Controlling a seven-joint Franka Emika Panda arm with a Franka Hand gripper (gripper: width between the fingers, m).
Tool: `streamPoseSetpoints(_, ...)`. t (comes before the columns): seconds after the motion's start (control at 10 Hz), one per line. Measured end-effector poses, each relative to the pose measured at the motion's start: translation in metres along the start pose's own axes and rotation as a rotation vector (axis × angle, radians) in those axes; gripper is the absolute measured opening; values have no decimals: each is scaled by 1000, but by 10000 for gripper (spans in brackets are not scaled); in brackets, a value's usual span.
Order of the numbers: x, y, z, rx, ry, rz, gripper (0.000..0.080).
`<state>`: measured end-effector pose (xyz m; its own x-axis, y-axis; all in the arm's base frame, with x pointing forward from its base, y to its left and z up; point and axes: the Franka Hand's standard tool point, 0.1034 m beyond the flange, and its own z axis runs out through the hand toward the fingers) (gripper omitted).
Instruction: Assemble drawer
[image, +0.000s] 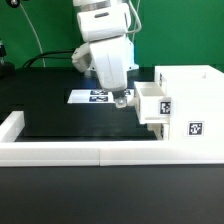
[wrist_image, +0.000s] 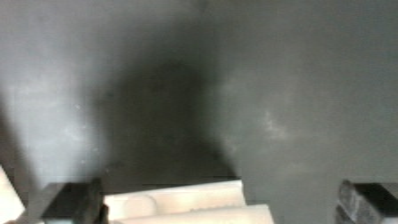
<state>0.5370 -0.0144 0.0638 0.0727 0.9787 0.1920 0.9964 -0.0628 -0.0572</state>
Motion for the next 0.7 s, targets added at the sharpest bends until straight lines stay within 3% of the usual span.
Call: streamPoseSetpoints(0.7,36,-1,8,17,2,60,649)
